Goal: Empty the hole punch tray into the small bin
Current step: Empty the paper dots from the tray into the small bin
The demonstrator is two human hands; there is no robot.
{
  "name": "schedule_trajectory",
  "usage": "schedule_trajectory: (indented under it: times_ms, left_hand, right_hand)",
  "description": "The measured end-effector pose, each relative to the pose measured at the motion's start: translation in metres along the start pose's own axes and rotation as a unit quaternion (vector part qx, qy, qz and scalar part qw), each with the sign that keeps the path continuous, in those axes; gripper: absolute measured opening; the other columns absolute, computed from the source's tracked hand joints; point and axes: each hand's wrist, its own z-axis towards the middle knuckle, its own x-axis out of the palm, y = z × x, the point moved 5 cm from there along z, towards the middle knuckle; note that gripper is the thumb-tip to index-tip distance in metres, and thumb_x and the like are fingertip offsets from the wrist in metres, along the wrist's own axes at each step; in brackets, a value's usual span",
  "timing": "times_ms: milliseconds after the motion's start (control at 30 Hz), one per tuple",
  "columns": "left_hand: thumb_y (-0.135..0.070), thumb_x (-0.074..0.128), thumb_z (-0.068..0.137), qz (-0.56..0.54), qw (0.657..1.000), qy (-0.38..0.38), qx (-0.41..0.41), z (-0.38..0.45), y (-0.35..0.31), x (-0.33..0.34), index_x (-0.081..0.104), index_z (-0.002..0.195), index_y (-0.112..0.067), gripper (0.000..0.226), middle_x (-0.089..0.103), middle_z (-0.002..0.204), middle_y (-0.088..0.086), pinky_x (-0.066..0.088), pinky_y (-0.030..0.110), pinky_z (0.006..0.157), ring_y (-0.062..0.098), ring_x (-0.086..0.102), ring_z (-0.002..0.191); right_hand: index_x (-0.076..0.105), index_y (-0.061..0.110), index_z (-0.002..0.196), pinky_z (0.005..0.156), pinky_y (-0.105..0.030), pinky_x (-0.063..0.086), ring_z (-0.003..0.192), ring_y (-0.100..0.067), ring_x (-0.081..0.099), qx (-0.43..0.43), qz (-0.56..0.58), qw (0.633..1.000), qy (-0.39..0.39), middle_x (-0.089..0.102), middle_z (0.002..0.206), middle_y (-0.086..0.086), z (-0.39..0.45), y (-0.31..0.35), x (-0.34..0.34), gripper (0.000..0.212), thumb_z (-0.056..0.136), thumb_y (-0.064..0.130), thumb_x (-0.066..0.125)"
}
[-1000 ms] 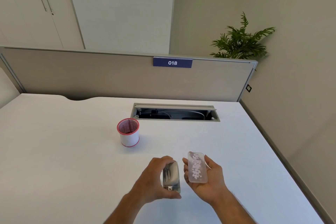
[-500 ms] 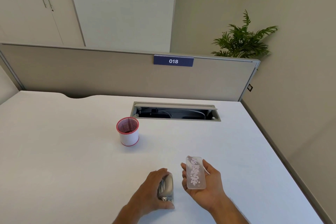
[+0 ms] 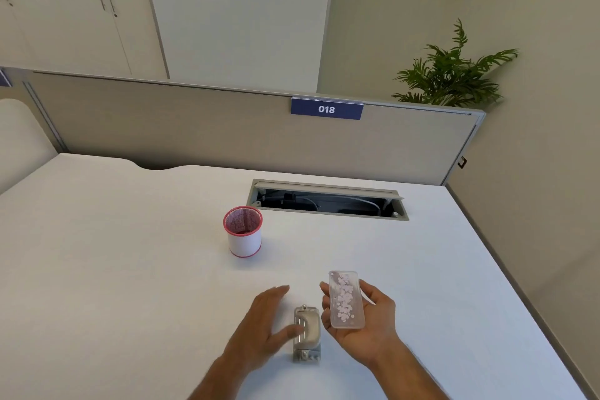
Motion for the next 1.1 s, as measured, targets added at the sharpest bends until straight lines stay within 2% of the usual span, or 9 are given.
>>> schedule_trajectory:
  times_ms: [100,200,367,600,767,833,900,967,1100]
  left_hand:
    - [-0.078,0.045,0.082,0.075,0.995,-0.061,-0.015,0.003,0.013,-0.025,0.038,0.150,-0.020,0.090,0.040,0.154,-0.005,0.023,0.030,0.119,0.015,0.029,0.146]
    - [-0.072,0.048,0.089,0.175,0.981,-0.079,-0.039,0.006,0.029,-0.044,0.035,0.152,-0.015,0.086,0.036,0.160,0.001,0.013,0.035,0.124,0.017,0.023,0.150]
    - [-0.091,0.010,0.072,0.270,0.958,-0.068,-0.068,0.005,0.056,-0.063,0.031,0.154,-0.013,0.115,0.025,0.165,0.007,0.007,0.046,0.125,0.025,0.018,0.153]
    - [-0.086,0.021,0.081,0.295,0.951,-0.081,-0.043,0.003,0.065,-0.064,0.036,0.153,-0.013,0.103,0.027,0.164,0.007,-0.007,0.039,0.120,0.027,0.019,0.153]
    - [-0.082,0.025,0.086,0.280,0.954,-0.098,-0.034,0.009,0.068,-0.069,0.034,0.154,-0.014,0.096,0.023,0.166,0.004,-0.020,0.030,0.115,0.021,0.014,0.154]
    - [-0.080,0.025,0.087,0.281,0.954,-0.103,-0.031,0.011,0.069,-0.070,0.036,0.153,-0.013,0.094,0.027,0.165,0.004,-0.019,0.030,0.116,0.021,0.017,0.153]
    - [-0.079,0.027,0.089,0.287,0.952,-0.106,-0.030,0.011,0.071,-0.070,0.040,0.151,-0.012,0.092,0.032,0.163,0.005,-0.016,0.031,0.117,0.022,0.022,0.152]
    - [-0.078,0.028,0.089,0.289,0.950,-0.111,-0.029,0.011,0.071,-0.069,0.044,0.149,-0.011,0.091,0.036,0.161,0.006,-0.012,0.033,0.118,0.023,0.026,0.151]
    - [-0.080,0.024,0.090,0.295,0.949,-0.103,-0.038,0.012,0.075,-0.068,0.037,0.152,-0.015,0.091,0.027,0.164,0.002,-0.007,0.037,0.121,0.019,0.017,0.153]
  right_hand:
    - [0.059,-0.001,0.133,0.060,-0.037,0.053,0.074,-0.033,0.061,0.006,-0.008,1.000,0.021,0.071,0.102,-0.025,0.009,-0.002,0.020,0.058,0.090,0.034,0.044]
    - [0.059,-0.002,0.130,0.059,-0.036,0.052,0.072,-0.031,0.061,0.005,-0.027,0.999,0.033,0.073,0.099,-0.024,0.023,-0.002,0.047,0.057,0.091,0.035,0.042]
    - [0.057,0.001,0.135,0.068,-0.039,0.050,0.075,-0.030,0.061,-0.033,-0.060,0.997,0.037,0.071,0.106,-0.022,0.054,0.004,0.097,0.057,0.098,0.039,0.037]
    - [0.062,0.008,0.126,0.078,-0.042,0.054,0.094,-0.033,0.064,-0.086,-0.070,0.992,0.065,0.066,0.115,-0.020,0.098,0.006,0.150,0.048,0.101,0.044,0.042]
    - [0.059,0.008,0.118,0.087,-0.043,0.052,0.101,-0.033,0.064,-0.116,-0.105,0.985,0.071,0.065,0.114,-0.016,0.128,0.004,0.174,0.040,0.103,0.041,0.043]
    - [0.053,0.011,0.126,0.099,-0.046,0.049,0.121,-0.033,0.058,-0.126,-0.130,0.980,0.075,0.064,0.117,-0.014,0.139,0.004,0.179,0.039,0.104,0.041,0.041]
    - [0.053,0.011,0.128,0.110,-0.051,0.041,0.129,-0.033,0.052,-0.144,-0.162,0.973,0.074,0.062,0.121,-0.014,0.150,0.003,0.183,0.039,0.104,0.040,0.041]
    - [0.057,0.011,0.126,0.109,-0.051,0.042,0.122,-0.037,0.058,-0.175,-0.194,0.963,0.066,0.059,0.125,-0.015,0.155,0.005,0.186,0.037,0.103,0.037,0.045]
    - [0.062,0.027,0.109,0.095,-0.044,0.051,0.112,-0.030,0.060,-0.225,-0.279,0.932,0.064,0.064,0.120,-0.008,0.160,0.006,0.191,0.015,0.102,0.032,0.050]
